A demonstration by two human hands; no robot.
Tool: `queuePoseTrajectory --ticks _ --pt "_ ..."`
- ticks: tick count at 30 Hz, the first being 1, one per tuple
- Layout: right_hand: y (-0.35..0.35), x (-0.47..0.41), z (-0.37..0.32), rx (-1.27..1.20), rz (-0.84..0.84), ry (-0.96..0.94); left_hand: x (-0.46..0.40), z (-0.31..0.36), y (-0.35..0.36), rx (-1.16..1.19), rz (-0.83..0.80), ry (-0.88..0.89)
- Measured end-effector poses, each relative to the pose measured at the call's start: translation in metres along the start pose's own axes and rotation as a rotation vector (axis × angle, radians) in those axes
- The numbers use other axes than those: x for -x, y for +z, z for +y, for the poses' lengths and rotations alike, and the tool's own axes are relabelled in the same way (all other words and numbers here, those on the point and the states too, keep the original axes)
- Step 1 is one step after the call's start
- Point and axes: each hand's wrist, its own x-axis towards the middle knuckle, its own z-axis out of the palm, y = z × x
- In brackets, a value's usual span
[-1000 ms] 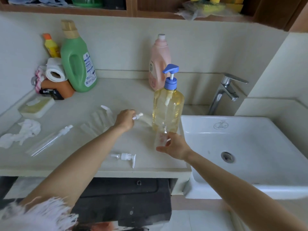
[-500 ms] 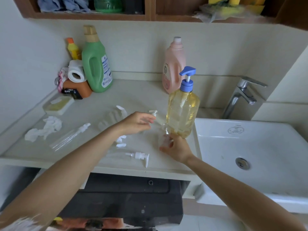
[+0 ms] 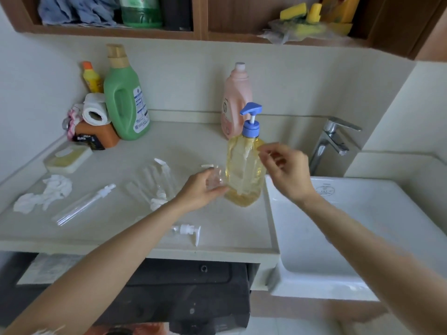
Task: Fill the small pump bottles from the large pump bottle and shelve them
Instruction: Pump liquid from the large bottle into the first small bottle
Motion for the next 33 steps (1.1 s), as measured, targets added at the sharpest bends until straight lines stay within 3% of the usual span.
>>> queuePoseTrajectory --ticks 2,4,10,17,23,26,29,33 --pt "-0.011 -0.039 -0.010 0.012 0.119 -0.101 -0.011 0.015 -0.012 0.050 0.089 0.063" --pt "-0.015 -0.073 -0.016 0.098 0.128 -0.211 -0.022 0.035 -0.025 0.057 0.099 0.126" --pt "-0.001 -0.118 -0.006 0.049 -0.306 -0.171 -0.038 0.063 -0.018 -0.010 -0.002 0.141" --pt "0.022 -0.105 -0.001 -0.098 -0.111 -0.091 -0.047 0.059 -0.005 -0.043 0.083 0.073" --pt "0.024 -0.106 0.006 -0.296 -0.070 0.042 -0.069 0.062 -0.005 0.126 0.053 -0.002" --pt "0.025 -0.105 0.003 -0.411 -0.063 0.118 -0.073 0.066 -0.012 0.128 0.050 0.054" --pt "0.024 -0.103 0.003 -0.371 -0.044 0.104 -0.071 0.073 -0.025 0.149 0.068 0.181" --pt "0.023 -0.101 0.006 -0.141 0.034 -0.026 -0.071 0.086 -0.037 0.014 0.050 0.250"
